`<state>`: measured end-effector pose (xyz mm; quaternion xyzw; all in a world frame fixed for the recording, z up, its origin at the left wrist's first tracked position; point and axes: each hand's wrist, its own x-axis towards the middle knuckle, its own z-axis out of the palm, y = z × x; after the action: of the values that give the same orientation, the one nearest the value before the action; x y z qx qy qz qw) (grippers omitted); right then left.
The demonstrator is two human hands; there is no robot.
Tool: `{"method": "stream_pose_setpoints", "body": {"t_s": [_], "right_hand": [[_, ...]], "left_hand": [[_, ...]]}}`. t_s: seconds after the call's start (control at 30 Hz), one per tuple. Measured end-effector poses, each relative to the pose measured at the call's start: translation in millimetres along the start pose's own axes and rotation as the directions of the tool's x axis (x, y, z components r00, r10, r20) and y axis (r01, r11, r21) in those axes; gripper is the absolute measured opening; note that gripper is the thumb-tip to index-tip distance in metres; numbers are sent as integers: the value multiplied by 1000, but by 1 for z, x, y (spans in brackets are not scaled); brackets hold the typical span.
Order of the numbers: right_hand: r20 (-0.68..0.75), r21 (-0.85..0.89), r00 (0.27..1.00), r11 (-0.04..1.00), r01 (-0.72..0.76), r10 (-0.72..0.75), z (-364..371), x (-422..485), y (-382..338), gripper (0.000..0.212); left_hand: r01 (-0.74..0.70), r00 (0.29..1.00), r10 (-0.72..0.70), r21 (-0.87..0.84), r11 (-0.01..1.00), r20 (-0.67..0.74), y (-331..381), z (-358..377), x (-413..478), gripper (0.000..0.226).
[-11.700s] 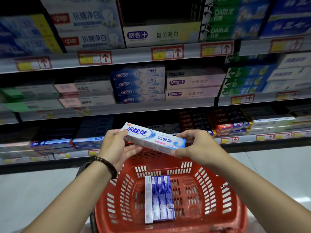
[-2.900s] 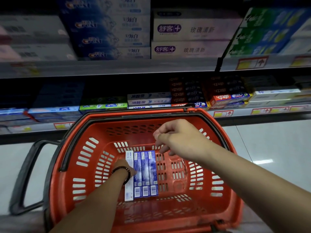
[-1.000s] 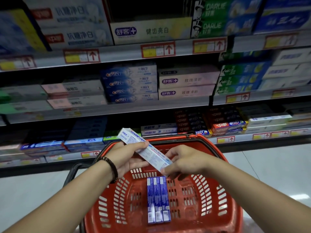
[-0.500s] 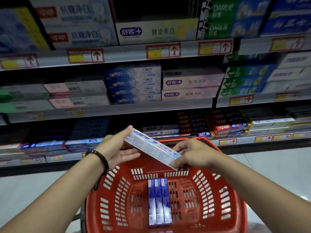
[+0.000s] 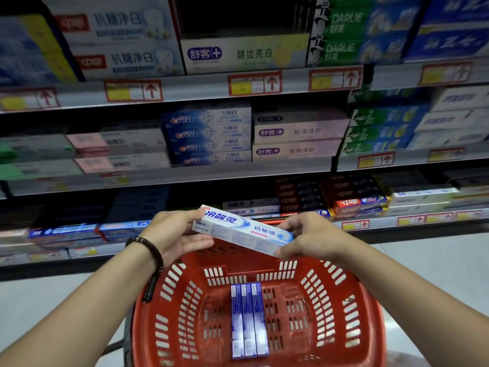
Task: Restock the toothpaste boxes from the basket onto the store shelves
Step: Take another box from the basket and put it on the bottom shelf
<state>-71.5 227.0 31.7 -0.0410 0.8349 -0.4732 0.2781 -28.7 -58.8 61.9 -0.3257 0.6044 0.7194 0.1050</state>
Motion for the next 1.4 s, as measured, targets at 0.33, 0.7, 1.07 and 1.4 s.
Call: {"method": "stream_pose_setpoints", "body": {"t_s": [0.33,0.7,1.07,1.4], "right_hand": [[-45,308,994,948,-80,98,3,7,-2,41],[-193,433,971,900,-48,144,-1,15,3,19],[-324,415,942,908,54,91,1,18,0,11],[-410,321,911,941,104,39,3,25,1,6]], "left_hand": [[-45,995,38,-74,996,-91,1,1,2,31],[-98,994,94,-81,992,-47,-2,5,5,16],[-202,975,197,-37,979,-106,-11,1,21,12],[-343,902,388,231,911,-190,-14,-2,36,5]]}}
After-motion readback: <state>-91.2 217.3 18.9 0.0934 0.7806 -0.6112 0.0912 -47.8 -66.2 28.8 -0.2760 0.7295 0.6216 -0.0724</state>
